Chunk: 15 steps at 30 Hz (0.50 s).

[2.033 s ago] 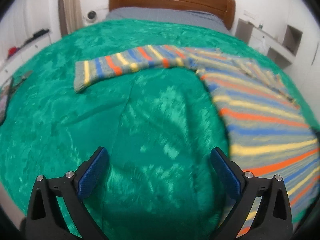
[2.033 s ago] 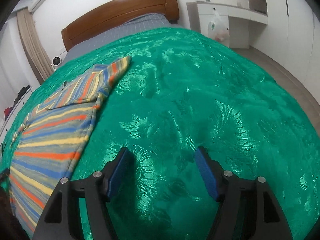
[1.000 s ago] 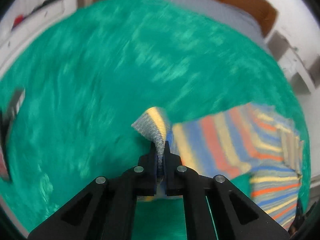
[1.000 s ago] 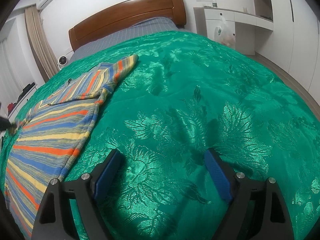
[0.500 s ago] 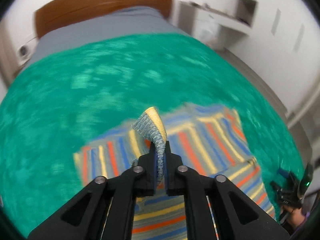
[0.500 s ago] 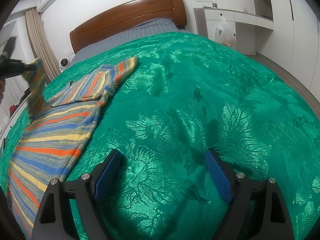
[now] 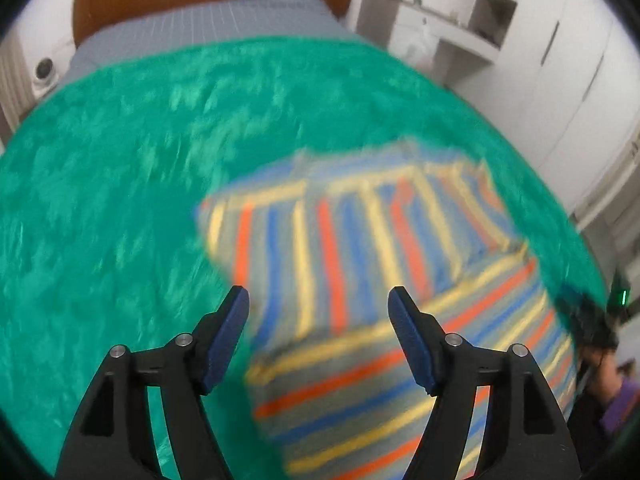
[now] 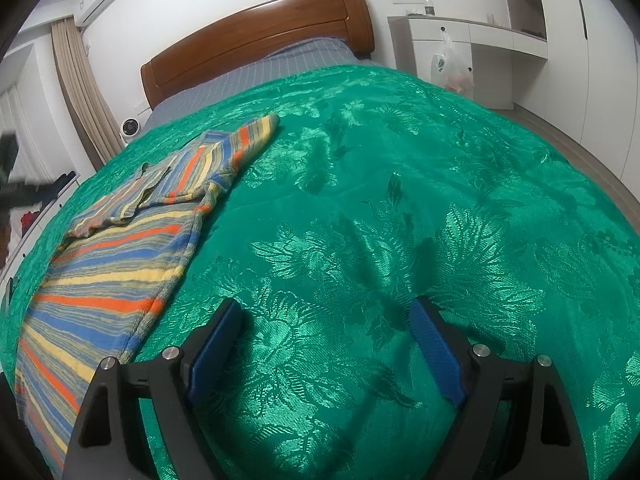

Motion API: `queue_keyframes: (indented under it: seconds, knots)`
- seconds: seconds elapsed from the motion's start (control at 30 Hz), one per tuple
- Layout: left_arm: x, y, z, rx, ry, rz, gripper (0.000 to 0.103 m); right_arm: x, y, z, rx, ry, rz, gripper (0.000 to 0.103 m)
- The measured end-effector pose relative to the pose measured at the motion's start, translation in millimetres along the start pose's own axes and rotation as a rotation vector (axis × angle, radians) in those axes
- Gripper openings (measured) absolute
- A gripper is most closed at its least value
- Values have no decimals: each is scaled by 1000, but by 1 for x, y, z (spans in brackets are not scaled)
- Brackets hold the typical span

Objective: Fold small clothes

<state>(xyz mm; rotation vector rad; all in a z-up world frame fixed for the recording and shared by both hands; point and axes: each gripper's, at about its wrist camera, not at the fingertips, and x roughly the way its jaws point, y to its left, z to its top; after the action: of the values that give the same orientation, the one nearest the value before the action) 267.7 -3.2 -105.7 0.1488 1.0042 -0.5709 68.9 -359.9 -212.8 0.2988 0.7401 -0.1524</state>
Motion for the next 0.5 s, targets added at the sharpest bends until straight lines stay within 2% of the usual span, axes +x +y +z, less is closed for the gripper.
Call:
queue_keyframes:
  seconds: [0.07, 0.13, 0.17, 0.2, 0.27, 0.3, 0.33, 0.4, 0.5]
  knots:
    - [12, 3, -15, 47, 44, 27, 74, 0, 0, 0, -1, 1, -1, 86]
    - [30, -3, -30, 129, 56, 128, 74, 0, 1, 0, -4, 3, -5, 86]
    - [36, -6, -33, 138, 47, 157, 72, 1, 1, 1, -6, 5, -7, 86]
    - [45, -7, -34, 119, 19, 197, 64, 1, 2, 1, -7, 8, -8, 86]
    - [48, -1, -34, 52, -33, 188, 36, 1, 3, 4, -16, 28, -11, 86]
    - [50, 4, -35, -3, -59, 191, 7, 1, 5, 7, -23, 50, -16, 85]
    - [52, 13, -39, -87, -79, 175, 7, 0, 8, 13, -32, 84, -29, 85]
    - [50, 24, -52, -152, -119, 154, 6, -7, 19, 31, -54, 129, -30, 77]
    - [52, 22, -65, -158, -140, 145, 6, -14, 58, 78, -110, 127, 89, 75]
